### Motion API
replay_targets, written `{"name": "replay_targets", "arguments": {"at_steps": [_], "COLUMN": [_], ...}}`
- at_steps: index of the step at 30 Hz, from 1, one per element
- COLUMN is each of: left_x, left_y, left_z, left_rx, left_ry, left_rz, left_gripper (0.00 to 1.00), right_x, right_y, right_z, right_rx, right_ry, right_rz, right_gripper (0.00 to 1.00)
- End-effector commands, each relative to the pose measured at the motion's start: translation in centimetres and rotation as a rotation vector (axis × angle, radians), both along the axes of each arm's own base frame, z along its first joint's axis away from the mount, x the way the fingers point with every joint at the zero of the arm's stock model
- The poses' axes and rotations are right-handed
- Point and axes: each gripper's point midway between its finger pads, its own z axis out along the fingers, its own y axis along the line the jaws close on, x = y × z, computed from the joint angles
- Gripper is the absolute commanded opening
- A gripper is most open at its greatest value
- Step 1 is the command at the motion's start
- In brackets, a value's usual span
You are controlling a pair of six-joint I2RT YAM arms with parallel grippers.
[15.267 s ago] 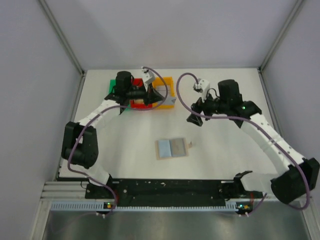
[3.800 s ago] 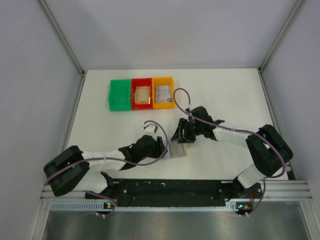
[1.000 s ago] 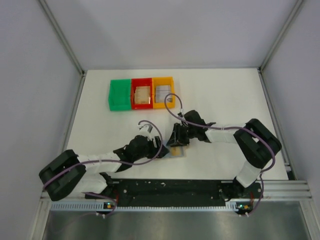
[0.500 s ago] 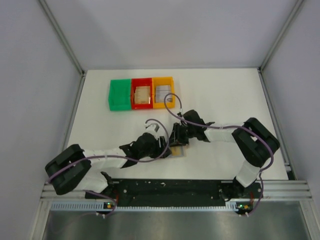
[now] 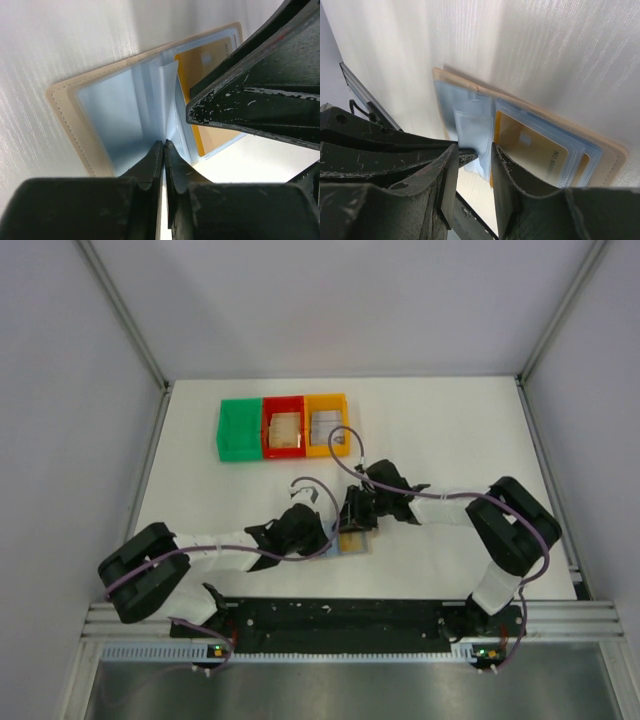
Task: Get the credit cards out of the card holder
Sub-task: Remove the credit card from the card holder.
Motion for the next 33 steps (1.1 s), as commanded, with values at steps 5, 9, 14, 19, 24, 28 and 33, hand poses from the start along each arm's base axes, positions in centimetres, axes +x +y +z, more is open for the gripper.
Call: {"name": "replay_targets", "arguments": {"at_steps": [5,9,14,19,24,28,33], "left_x": [-0.8,-0.3,-0.4,-0.3,0.3,0.5,-0.2], "left_y": [1.9,2.5,3.4,4.3,4.1,1.9,-1.3], "left_z": [-1.3,-0.5,-0.1,0.5,4.1,9.1,10.9], "left_rx": [0.032,-0.058,-0.107,-0.141,-0.176,-0.298,-0.390], "left_ry": [0.041,0.031,0.027,0.018,-0.078,-0.168,-0.132], "left_rz": [0.040,0.086,0.119,0.163,0.125,0.042,-0.075], "left_gripper": [0.08,0.16,0.28,0.39,0.60,0.62,0.61], "right_x": [1.9,1.6,1.1,0.7,0.5,0.5,0.7], "right_y": [0.4,0.3,0.0,-0.6,-0.5,-0.4,-0.1], "right_z": [2.8,1.4,-0.7,-2.4,-2.6,-2.3,-1.5], "right_rx": [0.043,0.041,0.022,-0.038,-0.063,-0.067,-0.052], "right_ry": [-0.102,-0.077,-0.046,-0.028,-0.033,-0.035,-0.048], "right_rz": [-0.025,-0.033,-0.030,-0.011,0.012,0.013,0.020], "right_gripper": [0.33,0.33,0.28,0.20,0.13,0.13,0.13]}}
